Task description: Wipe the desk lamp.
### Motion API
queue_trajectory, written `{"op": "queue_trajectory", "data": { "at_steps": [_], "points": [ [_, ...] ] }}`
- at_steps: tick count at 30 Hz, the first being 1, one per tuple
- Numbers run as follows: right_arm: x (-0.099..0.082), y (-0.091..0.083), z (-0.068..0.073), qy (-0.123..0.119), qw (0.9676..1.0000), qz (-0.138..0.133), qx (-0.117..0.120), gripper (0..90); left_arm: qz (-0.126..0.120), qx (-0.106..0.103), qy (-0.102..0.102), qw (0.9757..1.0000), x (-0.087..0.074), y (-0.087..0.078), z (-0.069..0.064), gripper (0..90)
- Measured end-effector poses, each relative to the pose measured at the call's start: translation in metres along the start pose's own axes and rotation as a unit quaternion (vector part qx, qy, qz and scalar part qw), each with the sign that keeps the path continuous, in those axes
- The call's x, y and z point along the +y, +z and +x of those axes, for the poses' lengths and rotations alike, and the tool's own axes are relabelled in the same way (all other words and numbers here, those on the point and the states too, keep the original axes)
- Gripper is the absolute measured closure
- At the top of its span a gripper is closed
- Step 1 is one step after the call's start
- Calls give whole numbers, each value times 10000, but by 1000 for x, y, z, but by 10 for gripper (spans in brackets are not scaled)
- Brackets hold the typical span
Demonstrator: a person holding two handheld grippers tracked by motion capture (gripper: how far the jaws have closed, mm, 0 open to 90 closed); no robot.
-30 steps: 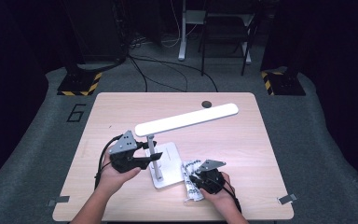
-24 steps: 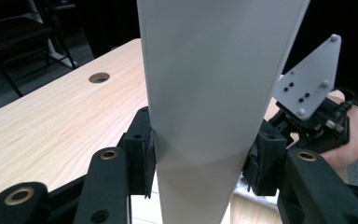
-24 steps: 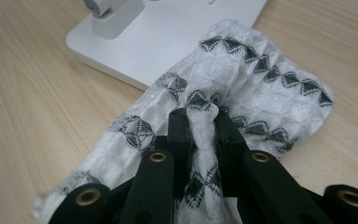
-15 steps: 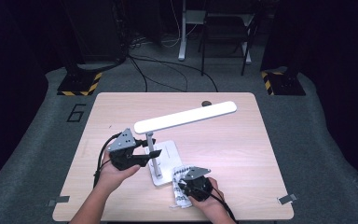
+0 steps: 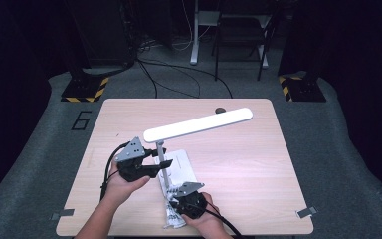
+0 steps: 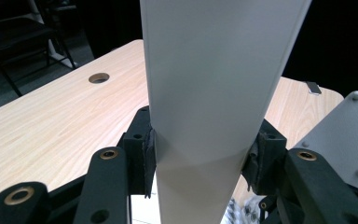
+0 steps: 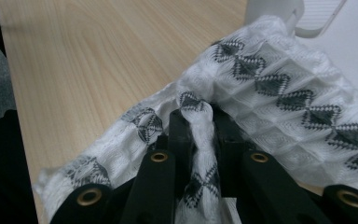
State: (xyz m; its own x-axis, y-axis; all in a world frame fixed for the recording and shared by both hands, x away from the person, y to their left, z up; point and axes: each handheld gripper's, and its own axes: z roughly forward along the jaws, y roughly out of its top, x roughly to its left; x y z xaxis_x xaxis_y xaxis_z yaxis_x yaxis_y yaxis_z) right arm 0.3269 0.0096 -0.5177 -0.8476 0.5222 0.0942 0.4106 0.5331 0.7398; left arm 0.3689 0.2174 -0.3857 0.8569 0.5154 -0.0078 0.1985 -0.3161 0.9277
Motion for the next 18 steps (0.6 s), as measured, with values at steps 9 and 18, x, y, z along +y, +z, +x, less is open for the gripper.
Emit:
{"op": "queue_trajectory", "data": {
  "at_steps": [9, 18],
  "points": [
    [-6, -6, -7, -148, 9997, 113, -126, 798, 6, -40, -28, 10000, 0, -1, 0, 529],
    [-25, -33, -47, 498, 9973, 59, -538, 796, -9, -72, -37, 10000, -1, -1, 1, 528]
  ]
}}
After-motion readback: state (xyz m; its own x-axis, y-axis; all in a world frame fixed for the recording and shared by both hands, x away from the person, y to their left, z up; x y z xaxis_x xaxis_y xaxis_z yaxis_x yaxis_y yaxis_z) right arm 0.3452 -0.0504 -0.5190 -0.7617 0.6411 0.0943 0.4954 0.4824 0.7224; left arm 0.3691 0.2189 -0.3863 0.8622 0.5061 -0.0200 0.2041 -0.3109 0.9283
